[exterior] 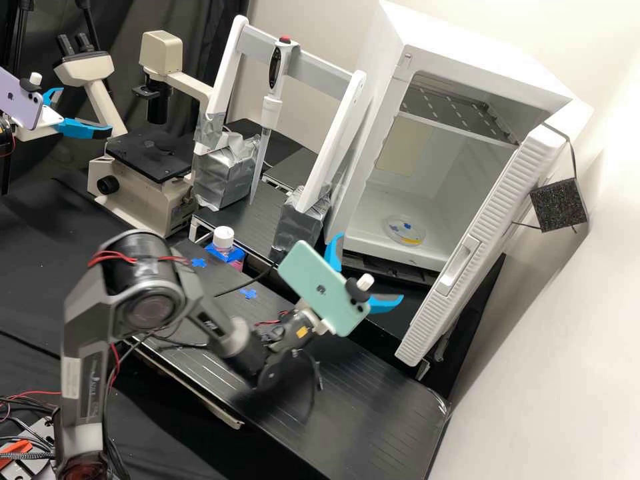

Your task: Move the petri dish to the incubator

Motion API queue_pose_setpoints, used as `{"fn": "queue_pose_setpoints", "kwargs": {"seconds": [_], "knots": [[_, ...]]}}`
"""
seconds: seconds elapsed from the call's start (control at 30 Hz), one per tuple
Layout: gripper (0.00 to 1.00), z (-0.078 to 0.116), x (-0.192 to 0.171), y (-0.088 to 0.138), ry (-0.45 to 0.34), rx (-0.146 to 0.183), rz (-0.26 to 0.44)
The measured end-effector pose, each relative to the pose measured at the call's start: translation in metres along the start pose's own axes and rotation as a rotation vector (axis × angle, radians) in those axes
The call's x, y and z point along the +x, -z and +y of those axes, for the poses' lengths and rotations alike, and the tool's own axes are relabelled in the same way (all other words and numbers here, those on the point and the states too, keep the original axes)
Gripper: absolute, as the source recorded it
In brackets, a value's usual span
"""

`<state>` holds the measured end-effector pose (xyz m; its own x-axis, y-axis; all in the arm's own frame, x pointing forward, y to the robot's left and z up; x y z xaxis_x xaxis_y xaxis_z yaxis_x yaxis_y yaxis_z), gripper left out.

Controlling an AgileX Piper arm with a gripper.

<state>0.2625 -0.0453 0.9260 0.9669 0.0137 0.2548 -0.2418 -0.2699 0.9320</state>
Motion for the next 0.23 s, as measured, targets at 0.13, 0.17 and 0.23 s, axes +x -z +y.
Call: {"fn": "queue_pose_setpoints", "kwargs": {"seconds": [0.13,0.17,0.23], "knots": [[1.0,-0.01,-0.034,0.006,-0.02,0.021,-0.04],[1.0,-0.013,-0.041,0.006,-0.017,0.025,-0.05],[1.0,-0.015,-0.051,0.009,-0.019,0.026,-0.056]]}}
